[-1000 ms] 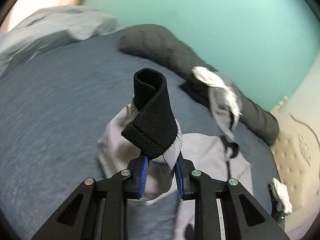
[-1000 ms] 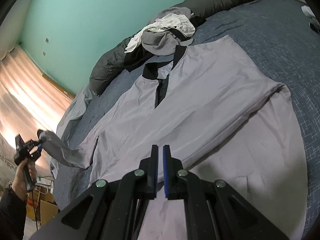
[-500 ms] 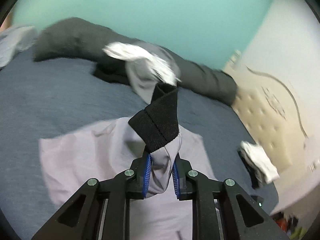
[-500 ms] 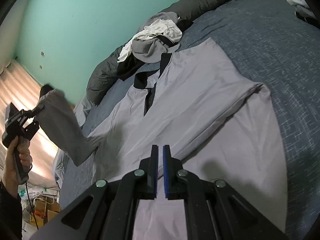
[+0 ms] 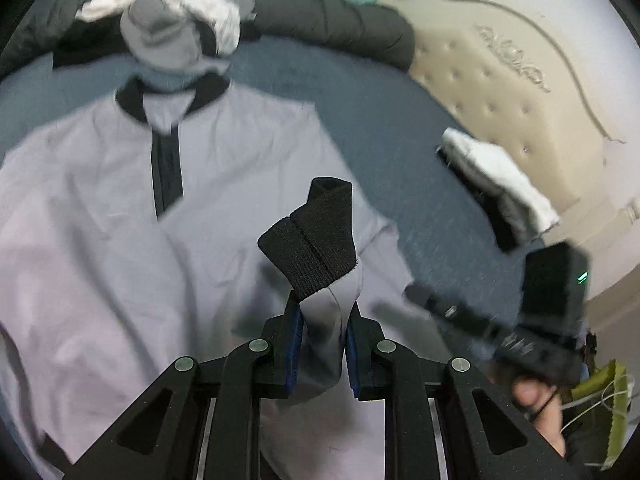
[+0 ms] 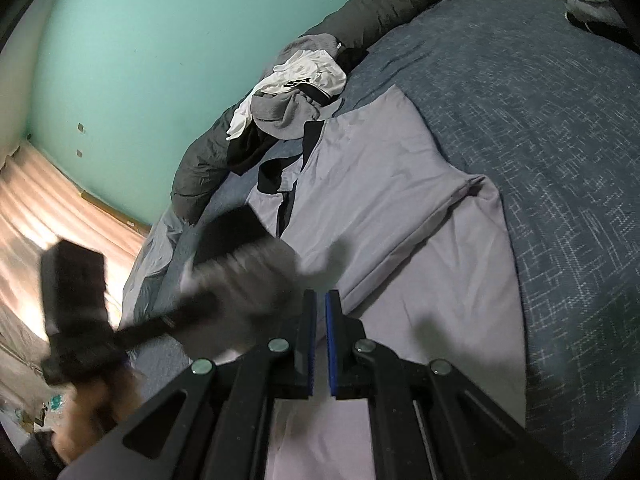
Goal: Fold clothes
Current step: 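Lay the held sleeve across the jacket body with the left tool, release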
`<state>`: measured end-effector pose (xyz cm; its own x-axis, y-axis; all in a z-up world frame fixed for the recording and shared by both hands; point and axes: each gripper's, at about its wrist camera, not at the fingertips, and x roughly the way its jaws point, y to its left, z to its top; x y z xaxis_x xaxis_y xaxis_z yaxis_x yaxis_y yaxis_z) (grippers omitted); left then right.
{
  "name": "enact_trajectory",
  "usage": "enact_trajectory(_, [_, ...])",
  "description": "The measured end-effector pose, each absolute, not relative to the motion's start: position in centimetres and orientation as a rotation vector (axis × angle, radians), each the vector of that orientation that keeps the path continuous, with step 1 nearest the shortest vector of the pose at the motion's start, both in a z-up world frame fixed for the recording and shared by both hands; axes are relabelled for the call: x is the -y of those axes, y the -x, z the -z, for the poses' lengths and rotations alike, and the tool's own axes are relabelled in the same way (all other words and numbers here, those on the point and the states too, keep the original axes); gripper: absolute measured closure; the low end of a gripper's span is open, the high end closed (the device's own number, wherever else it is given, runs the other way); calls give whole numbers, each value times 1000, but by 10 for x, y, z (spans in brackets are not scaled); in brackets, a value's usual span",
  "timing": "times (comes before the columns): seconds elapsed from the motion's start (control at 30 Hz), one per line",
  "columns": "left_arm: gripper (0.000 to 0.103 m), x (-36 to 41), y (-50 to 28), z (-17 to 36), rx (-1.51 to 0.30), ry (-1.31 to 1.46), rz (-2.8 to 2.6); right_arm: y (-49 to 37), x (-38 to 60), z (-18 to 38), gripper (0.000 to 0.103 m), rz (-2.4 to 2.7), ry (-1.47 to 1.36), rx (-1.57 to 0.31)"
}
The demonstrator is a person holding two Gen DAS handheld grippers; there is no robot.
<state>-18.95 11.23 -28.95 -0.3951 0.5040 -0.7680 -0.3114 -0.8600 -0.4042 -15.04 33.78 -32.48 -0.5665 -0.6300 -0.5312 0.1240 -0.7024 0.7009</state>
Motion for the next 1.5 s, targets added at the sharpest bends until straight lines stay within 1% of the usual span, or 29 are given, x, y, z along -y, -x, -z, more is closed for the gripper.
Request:
enact_trajectory(0.03, [81, -116, 191, 296, 278, 1351, -2255, 151, -340, 326, 98, 2280, -1123, 866])
enact_trajectory(0.1, [78, -114, 187, 300, 279, 1355, -2248, 151, -343, 328, 92, 2276, -1130, 883])
enact_trajectory(0.13, [77, -112, 183, 297, 276, 1353, -2242, 152, -343, 328, 84, 2270, -1127, 894])
enact_trajectory(0.17, [73, -110, 181, 295, 276, 1348, -2244, 152, -344, 329, 77, 2265, -1124, 905])
enact_trajectory(0.2, [64, -104, 179, 290, 283, 1341, -2250, 153, -344, 329, 76, 2259, -1121, 916])
enact_trajectory(0.23, [58, -98, 178, 289, 293, 1335, -2257, 153, -344, 329, 75, 2253, -1118, 927])
enact_trajectory(0.27, [47, -92, 178, 287, 302, 1330, -2264, 153, -345, 330, 74, 2247, -1115, 938])
enact_trajectory(0.3, [44, -85, 176, 282, 313, 1326, -2274, 154, -345, 330, 73, 2241, -1112, 949])
enact_trajectory(0.33, [44, -79, 174, 278, 330, 1322, -2273, 155, -344, 330, 66, 2230, -1109, 958])
enact_trajectory(0.37, [44, -70, 171, 275, 340, 1314, -2281, 156, -342, 331, 58, 2224, -1106, 964])
enact_trajectory(0.4, [44, -62, 168, 272, 351, 1305, -2289, 156, -341, 331, 56, 2222, -1109, 966])
enact_trajectory(0.53, [44, -28, 158, 267, 370, 1311, -2344, 158, -334, 335, 55, 2226, -1163, 924])
enact_trajectory(0.8, [44, 49, 148, 292, 503, 1400, -2452, 160, -330, 350, 54, 2261, -1307, 822])
enact_trajectory(1.13, [44, 99, 133, 333, 581, 1504, -2458, 165, -314, 364, 54, 2286, -1378, 583])
enact_trajectory(1.2, [44, 103, 132, 337, 590, 1507, -2453, 164, -314, 365, 59, 2288, -1377, 557])
enact_trajectory(1.23, [44, 105, 132, 338, 594, 1509, -2451, 164, -314, 365, 65, 2288, -1375, 547])
enact_trajectory(1.27, [44, 107, 131, 340, 599, 1510, -2449, 163, -314, 365, 76, 2280, -1373, 542])
enact_trajectory(1.3, [44, 109, 131, 341, 606, 1508, -2449, 162, -314, 363, 81, 2274, -1371, 533])
enact_trajectory(1.33, [44, 111, 131, 341, 613, 1505, -2449, 160, -312, 361, 93, 2284, -1373, 507])
enact_trajectory(1.37, [44, 112, 131, 341, 620, 1503, -2450, 158, -312, 358, 96, 2292, -1372, 485])
enact_trajectory(1.5, [44, 121, 129, 337, 628, 1483, -2463, 149, -314, 341, 97, 2309, -1334, 465])
